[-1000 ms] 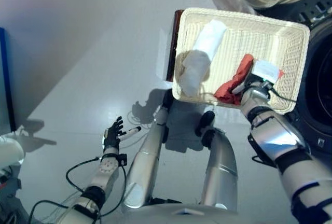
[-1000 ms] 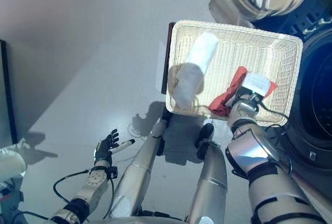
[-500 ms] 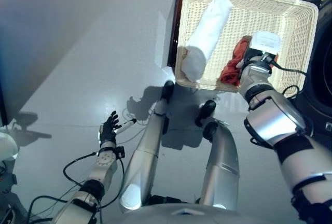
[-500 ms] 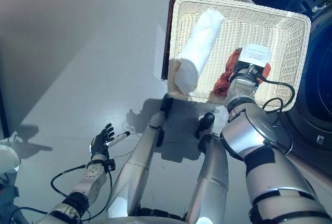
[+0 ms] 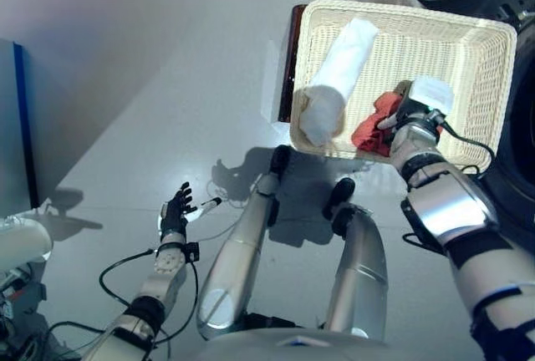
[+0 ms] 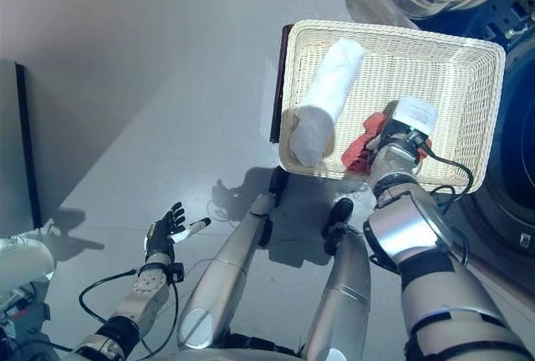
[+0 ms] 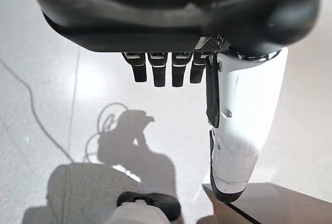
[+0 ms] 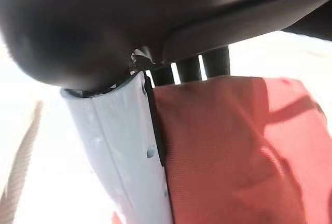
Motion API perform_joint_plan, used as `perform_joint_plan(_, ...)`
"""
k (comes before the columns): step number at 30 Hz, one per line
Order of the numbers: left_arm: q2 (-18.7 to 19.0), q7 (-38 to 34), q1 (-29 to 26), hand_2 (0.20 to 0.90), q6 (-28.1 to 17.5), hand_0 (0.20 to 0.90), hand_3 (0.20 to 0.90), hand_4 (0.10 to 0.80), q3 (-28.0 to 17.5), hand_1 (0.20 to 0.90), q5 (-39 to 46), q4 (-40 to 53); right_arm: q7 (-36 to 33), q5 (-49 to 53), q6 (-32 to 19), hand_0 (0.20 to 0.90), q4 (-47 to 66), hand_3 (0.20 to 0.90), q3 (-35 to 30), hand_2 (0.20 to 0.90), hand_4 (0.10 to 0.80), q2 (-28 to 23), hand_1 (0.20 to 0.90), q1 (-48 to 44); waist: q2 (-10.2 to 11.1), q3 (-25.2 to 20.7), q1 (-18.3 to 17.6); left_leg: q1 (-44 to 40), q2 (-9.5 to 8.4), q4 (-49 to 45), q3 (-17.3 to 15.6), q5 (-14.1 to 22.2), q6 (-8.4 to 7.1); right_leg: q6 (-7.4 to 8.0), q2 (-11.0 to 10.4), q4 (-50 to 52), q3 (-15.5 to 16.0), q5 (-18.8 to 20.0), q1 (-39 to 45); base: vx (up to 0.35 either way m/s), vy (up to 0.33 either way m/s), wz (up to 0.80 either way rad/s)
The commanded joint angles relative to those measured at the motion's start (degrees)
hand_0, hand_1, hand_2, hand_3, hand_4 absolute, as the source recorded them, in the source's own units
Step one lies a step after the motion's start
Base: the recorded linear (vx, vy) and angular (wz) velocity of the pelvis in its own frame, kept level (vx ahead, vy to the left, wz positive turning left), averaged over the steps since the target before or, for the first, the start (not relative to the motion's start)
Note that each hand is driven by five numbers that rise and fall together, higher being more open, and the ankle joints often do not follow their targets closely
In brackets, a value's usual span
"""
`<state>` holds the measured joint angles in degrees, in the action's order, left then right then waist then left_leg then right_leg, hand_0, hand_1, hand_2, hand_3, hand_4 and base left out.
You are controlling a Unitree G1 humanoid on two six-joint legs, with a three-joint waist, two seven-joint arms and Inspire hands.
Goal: Pick up the clothes and place them into the washing machine
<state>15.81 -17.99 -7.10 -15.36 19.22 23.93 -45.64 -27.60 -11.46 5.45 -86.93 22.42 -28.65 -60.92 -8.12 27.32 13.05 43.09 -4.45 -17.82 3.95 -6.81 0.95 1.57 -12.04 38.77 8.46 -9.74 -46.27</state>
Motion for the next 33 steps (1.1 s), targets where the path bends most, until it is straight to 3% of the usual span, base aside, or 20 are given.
perform_joint_plan(1,1.23,0.15,3.65,0.9,-1.74,0.9,0.9,0.8,-1.57,0.9,-0.17,-1.58,-1.43,19.95,-8.31,0.2,3.0,0.2,-7.02,0.2,0.3,-8.18,0.2,1.79,-1.92,-2.19,-1.73,-1.01,-0.87,-0.84,-2.37,4.93,-1.62,2.6,1.09,-12.27,-0.66,5.51,6.81,0.082,-0.04,-0.13)
perform_joint_plan(3,1.88,1.48,4.69,0.9,-1.59,0.9,0.9,0.8,-1.82,0.9,-0.33,-1.15,-0.16,29.88,-10.61,0.2,2.28,0.2,-12.92,0.2,0.3,-11.46,0.2,4.08,-2.29,-2.75,-1.98,-2.49,-0.44,0.94,-2.69,2.83,-1.54,2.25,1.29,-14.85,0.22,7.72,8.54,-0.027,-0.011,-0.08)
perform_joint_plan(7,1.97,3.78,6.73,0.9,-1.41,0.9,0.9,0.8,-3.87,0.9,0.27,-0.16,5.29,50.21,-17.94,0.2,6.33,0.2,-24.39,0.2,0.3,-8.7,0.2,14.57,-2.5,-4.16,-3.33,-5.4,0.06,3.33,-3.0,2.44,-1.86,2.61,1.91,-18.27,-0.28,8.35,11.44,0.041,-0.001,-0.07)
perform_joint_plan(9,2.25,4.57,7.19,0.9,-1.22,0.9,0.9,0.8,-4.18,0.9,0.02,-0.71,6.87,55.98,-19.17,0.2,5.45,0.2,-26.77,0.2,0.3,-8.67,0.2,15.62,-2.82,-5.07,-3.43,-6.78,0.19,4.33,-2.98,2.34,-2.02,2.69,1.95,-19.55,-0.08,8.46,12.84,0.057,0.003,-0.35)
perform_joint_plan(18,-0.7,6.04,9.13,0.9,-1.59,0.9,0.9,0.8,-4.34,0.9,0.88,-2.49,14.84,83.06,-29.36,0.2,15.05,0.2,-38.48,0.2,0.3,-0.1,0.2,20.06,-6.02,-7.03,-5.09,-8.93,-0.32,5.3,-3.67,2.46,-1.96,2.7,2.06,-20.57,-1.4,8.23,14.65,0.026,0.034,-0.11)
perform_joint_plan(22,-1.73,6.78,10.08,0.9,-2.21,0.9,0.9,0.8,-3.17,0.9,1.21,-2.81,14.72,86.68,-34.78,0.2,20.42,0.2,-41.69,0.2,0.3,1.12,0.2,18.35,-8.14,-7.52,-5.24,-8.86,-0.49,5.48,-4.17,2.51,-1.92,2.87,1.88,-20.79,-2.27,8.25,14.25,-0.004,0.066,-0.07)
perform_joint_plan(28,-2.39,6.56,10.7,0.9,-3.04,0.9,0.9,0.8,-1.9,0.9,1.15,-3.55,9.89,85.17,-39.59,0.2,23.69,0.2,-43.86,0.2,0.3,-1.69,0.2,13.86,-10.66,-8.33,-4.63,-8.74,-0.67,6.2,-4.22,2.24,-1.95,3.1,1.53,-20.91,-2.84,8.11,13.68,0.006,0.035,-0.07)
perform_joint_plan(30,-2.13,6.27,11.09,0.9,-3.41,0.9,0.9,0.8,-1.37,0.9,0.87,-3.5,5.89,82.12,-41.84,0.2,26.09,0.2,-43.49,0.2,0.3,-5.67,0.2,10.04,-11.85,-8.71,-4.41,-8.71,-0.95,6.7,-4.19,2.08,-2.1,3.21,1.31,-20.58,-3.05,7.87,13.09,0.015,0.018,-0.01)
perform_joint_plan(33,-1.77,6.01,11.02,0.9,-3.85,0.9,0.9,0.8,-1.15,0.9,0.86,-3.76,2.99,78.39,-41.35,0.2,26.63,0.2,-40.39,0.2,0.3,-11.47,0.2,4.47,-12.57,-9.04,-3.99,-8.4,-1.1,6.65,-4.42,2.19,-2.19,3.27,1.07,-19.59,-3.69,7.58,11.97,0.021,0.024,-0.02)
